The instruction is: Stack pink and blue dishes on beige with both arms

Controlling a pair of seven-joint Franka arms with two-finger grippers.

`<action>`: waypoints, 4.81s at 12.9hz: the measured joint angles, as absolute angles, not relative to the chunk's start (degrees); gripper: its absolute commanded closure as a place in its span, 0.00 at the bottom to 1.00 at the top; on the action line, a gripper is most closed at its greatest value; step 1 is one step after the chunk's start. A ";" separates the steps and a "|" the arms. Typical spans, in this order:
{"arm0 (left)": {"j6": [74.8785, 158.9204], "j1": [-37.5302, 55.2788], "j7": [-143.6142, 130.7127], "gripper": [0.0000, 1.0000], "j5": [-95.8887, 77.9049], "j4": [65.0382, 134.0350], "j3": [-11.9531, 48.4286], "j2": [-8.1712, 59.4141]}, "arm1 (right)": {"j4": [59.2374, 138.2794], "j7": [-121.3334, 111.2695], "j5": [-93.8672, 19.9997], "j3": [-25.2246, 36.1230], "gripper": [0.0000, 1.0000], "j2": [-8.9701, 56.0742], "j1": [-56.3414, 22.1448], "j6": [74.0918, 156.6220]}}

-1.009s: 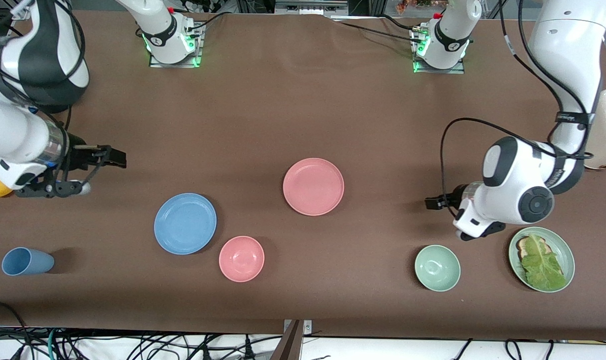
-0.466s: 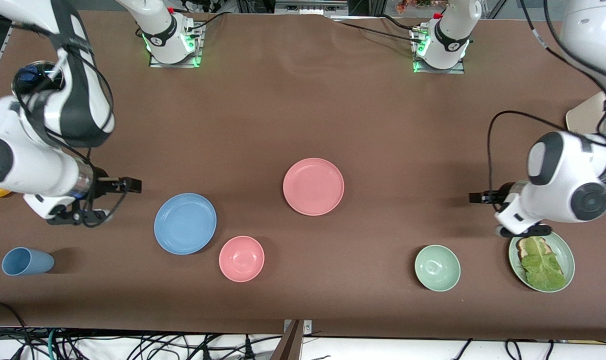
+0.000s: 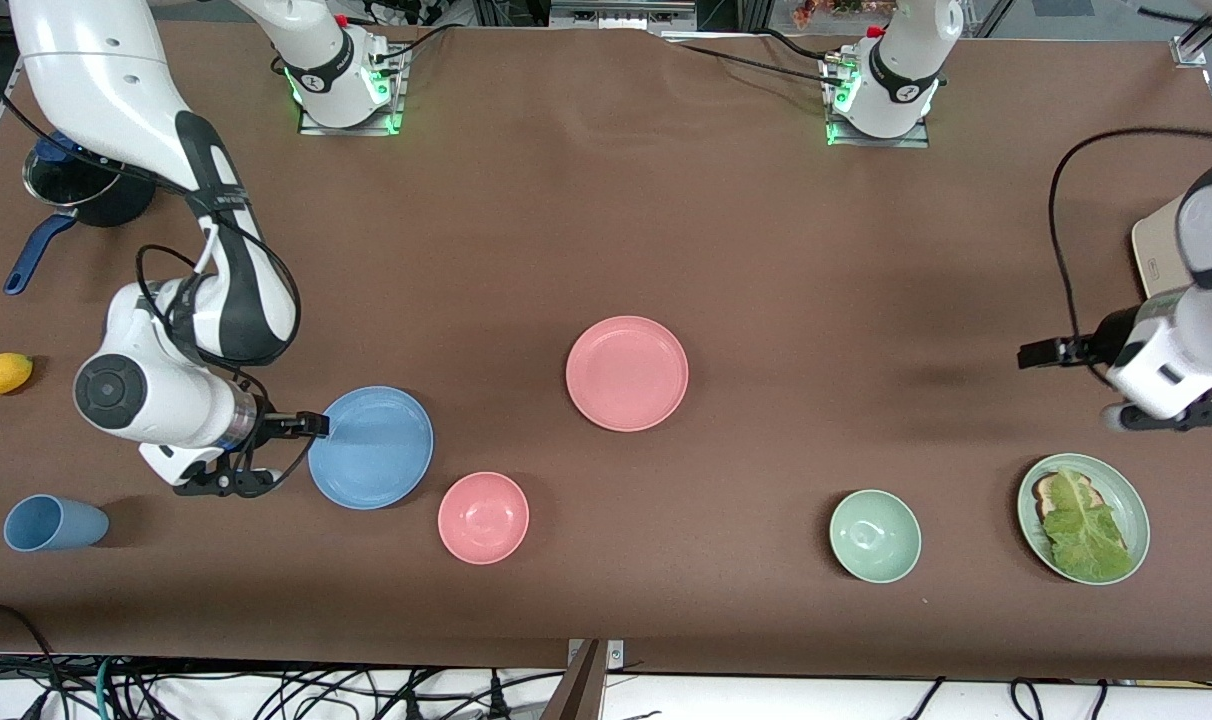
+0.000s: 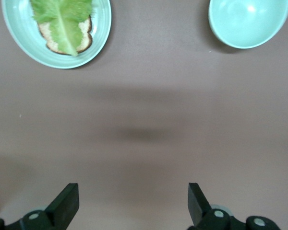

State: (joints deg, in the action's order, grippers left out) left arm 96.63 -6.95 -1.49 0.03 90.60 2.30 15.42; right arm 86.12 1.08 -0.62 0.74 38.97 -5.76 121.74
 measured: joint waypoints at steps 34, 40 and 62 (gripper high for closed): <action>90.79 -0.62 -0.71 0.00 -0.28 91.02 -0.10 3.84 | 84.91 30.32 -2.18 -13.67 1.00 32.14 -19.16 116.72; 90.65 -0.80 0.48 0.00 -0.28 91.01 -0.31 3.91 | 84.93 46.30 2.01 -13.41 1.00 39.01 -27.83 124.87; 89.63 -0.81 0.54 0.00 -0.28 91.02 -0.33 3.93 | 83.12 37.59 2.03 -11.33 0.00 32.32 -13.78 120.09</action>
